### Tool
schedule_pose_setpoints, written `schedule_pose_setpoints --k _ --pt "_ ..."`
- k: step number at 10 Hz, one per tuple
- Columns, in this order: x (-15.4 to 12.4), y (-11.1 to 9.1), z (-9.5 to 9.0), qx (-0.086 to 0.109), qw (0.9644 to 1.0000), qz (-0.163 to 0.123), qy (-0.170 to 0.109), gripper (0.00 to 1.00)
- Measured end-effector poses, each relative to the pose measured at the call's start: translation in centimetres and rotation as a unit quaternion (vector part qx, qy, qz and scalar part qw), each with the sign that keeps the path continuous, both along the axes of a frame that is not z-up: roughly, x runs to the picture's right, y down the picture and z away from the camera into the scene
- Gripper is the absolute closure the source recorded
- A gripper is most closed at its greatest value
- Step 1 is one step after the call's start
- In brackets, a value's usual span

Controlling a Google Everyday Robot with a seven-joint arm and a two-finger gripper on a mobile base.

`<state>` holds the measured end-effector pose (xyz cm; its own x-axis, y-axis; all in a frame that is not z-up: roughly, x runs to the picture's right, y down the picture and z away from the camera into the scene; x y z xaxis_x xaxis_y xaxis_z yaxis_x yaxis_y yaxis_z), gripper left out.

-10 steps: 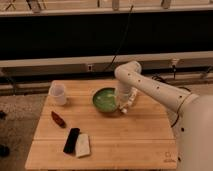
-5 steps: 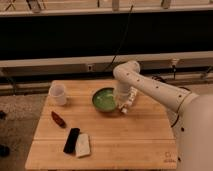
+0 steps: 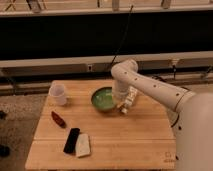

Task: Drag the ceramic bowl in a circle

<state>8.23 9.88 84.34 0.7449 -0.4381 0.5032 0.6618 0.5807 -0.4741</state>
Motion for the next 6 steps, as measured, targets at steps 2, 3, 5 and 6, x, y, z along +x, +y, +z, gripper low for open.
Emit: schedule_pose_setpoints --k 2,3,5,6 --pt "0.16 0.07 -0.2 -0.001 0.9999 0.01 0.009 0.98" --pt "0.02 -0.12 -0.15 -0.001 0.9998 0.015 0.013 0.98" --pt "-0.42 -0.27 -0.11 -0.001 0.9997 0.018 0.015 0.98" --pt "-0.42 -0.26 -0.14 -0.003 0.9996 0.022 0.02 0.98"
